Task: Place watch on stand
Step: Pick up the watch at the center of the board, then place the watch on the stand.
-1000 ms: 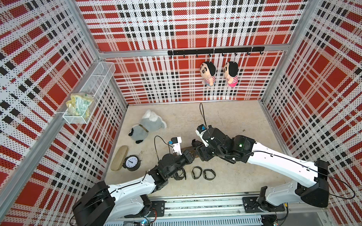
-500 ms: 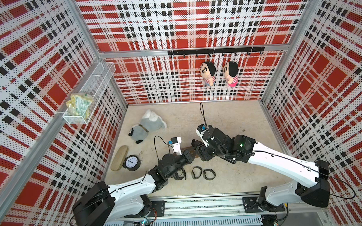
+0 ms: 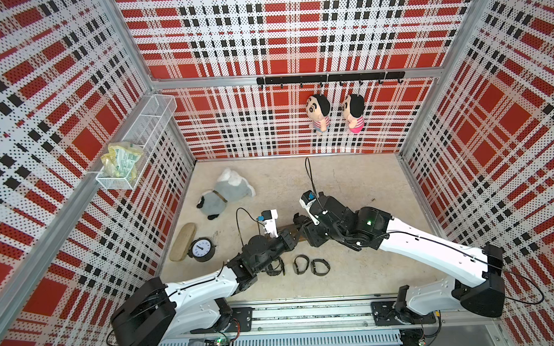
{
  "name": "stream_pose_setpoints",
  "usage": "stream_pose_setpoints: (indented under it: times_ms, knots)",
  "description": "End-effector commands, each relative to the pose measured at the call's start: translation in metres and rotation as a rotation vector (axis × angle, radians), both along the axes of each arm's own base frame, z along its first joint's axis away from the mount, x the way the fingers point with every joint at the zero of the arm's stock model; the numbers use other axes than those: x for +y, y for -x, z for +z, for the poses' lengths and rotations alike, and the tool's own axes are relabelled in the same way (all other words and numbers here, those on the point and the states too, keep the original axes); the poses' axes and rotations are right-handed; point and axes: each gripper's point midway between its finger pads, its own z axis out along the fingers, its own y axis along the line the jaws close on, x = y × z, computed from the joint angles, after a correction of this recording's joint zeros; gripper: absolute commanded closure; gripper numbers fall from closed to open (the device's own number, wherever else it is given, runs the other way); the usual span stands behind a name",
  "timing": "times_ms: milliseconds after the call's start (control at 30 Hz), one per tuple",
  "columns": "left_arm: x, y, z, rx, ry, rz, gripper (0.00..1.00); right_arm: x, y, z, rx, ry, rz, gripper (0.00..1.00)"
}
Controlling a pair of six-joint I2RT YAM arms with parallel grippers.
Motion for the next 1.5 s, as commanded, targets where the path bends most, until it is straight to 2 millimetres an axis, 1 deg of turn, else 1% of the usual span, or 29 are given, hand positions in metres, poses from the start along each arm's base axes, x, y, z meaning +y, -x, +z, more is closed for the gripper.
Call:
stream_pose_setpoints:
  times_ms: [0, 33, 67, 133, 200, 233, 300, 433, 500, 567, 667, 800, 833, 900, 933, 1000, 1033, 1100, 1167, 1267, 1367, 1467]
  knots:
    - [-0.004, -0.005, 0.007, -0.019, -0.044, 0.007, 0.71, -0.009, -0.004, 0.006, -0.028, 0.027, -0.042, 1.00]
    - [-0.005, -0.006, 0.007, -0.021, -0.064, 0.011, 0.54, -0.012, -0.005, 0.006, -0.033, 0.039, -0.055, 1.00]
    - [-0.004, -0.008, 0.006, -0.020, -0.089, 0.018, 0.46, -0.016, -0.007, 0.004, -0.038, 0.052, -0.067, 1.00]
    - [-0.003, -0.011, 0.005, -0.023, -0.128, 0.034, 0.38, -0.025, -0.011, 0.003, -0.041, 0.074, -0.105, 1.00]
    - [0.002, -0.017, -0.001, -0.006, -0.183, 0.073, 0.38, -0.035, -0.015, 0.000, -0.034, 0.090, -0.136, 1.00]
    - [0.006, -0.020, -0.006, 0.008, -0.218, 0.097, 0.38, -0.042, -0.018, -0.003, -0.029, 0.101, -0.157, 1.00]
    - [0.012, -0.022, -0.010, 0.016, -0.266, 0.124, 0.38, -0.056, -0.025, -0.008, -0.014, 0.105, -0.196, 1.00]
    - [0.028, -0.024, -0.016, 0.028, -0.343, 0.186, 0.38, -0.090, -0.042, -0.023, 0.005, 0.147, -0.275, 1.00]
    - [0.038, -0.023, -0.018, 0.030, -0.372, 0.219, 0.39, -0.102, -0.051, -0.030, 0.008, 0.172, -0.297, 1.00]
    - [0.048, -0.022, -0.020, 0.030, -0.405, 0.248, 0.40, -0.110, -0.058, -0.036, 0.018, 0.188, -0.308, 1.00]
    - [0.063, -0.020, -0.022, 0.031, -0.451, 0.280, 0.40, -0.115, -0.069, -0.042, 0.028, 0.189, -0.305, 1.00]
    - [0.081, -0.018, -0.026, 0.046, -0.480, 0.303, 0.39, -0.117, -0.084, -0.058, 0.051, 0.215, -0.278, 1.00]
    - [0.084, -0.017, -0.026, 0.051, -0.478, 0.306, 0.37, -0.118, -0.087, -0.063, 0.057, 0.234, -0.270, 1.00]
    - [0.091, -0.015, -0.027, 0.062, -0.471, 0.316, 0.25, -0.120, -0.092, -0.073, 0.071, 0.274, -0.254, 1.00]
    - [0.094, -0.014, -0.028, 0.067, -0.470, 0.321, 0.21, -0.121, -0.094, -0.078, 0.077, 0.291, -0.247, 1.00]
    - [0.101, -0.013, -0.028, 0.075, -0.468, 0.333, 0.19, -0.121, -0.098, -0.084, 0.080, 0.306, -0.239, 1.00]
    - [0.103, -0.012, -0.029, 0.079, -0.465, 0.337, 0.19, -0.116, -0.096, -0.087, 0.097, 0.288, -0.217, 1.00]
    - [0.106, -0.010, -0.031, 0.085, -0.456, 0.336, 0.20, -0.113, -0.096, -0.092, 0.108, 0.281, -0.206, 1.00]
    - [0.106, -0.009, -0.034, 0.095, -0.450, 0.325, 0.23, -0.110, -0.095, -0.098, 0.120, 0.273, -0.195, 1.00]
    - [0.103, -0.007, -0.042, 0.117, -0.457, 0.297, 0.31, -0.104, -0.092, -0.106, 0.140, 0.245, -0.179, 1.00]
    - [0.101, -0.006, -0.051, 0.136, -0.474, 0.279, 0.35, -0.102, -0.090, -0.117, 0.156, 0.240, -0.174, 1.00]
    - [0.099, -0.007, -0.054, 0.143, -0.479, 0.272, 0.39, -0.103, -0.089, -0.123, 0.170, 0.252, -0.173, 1.00]
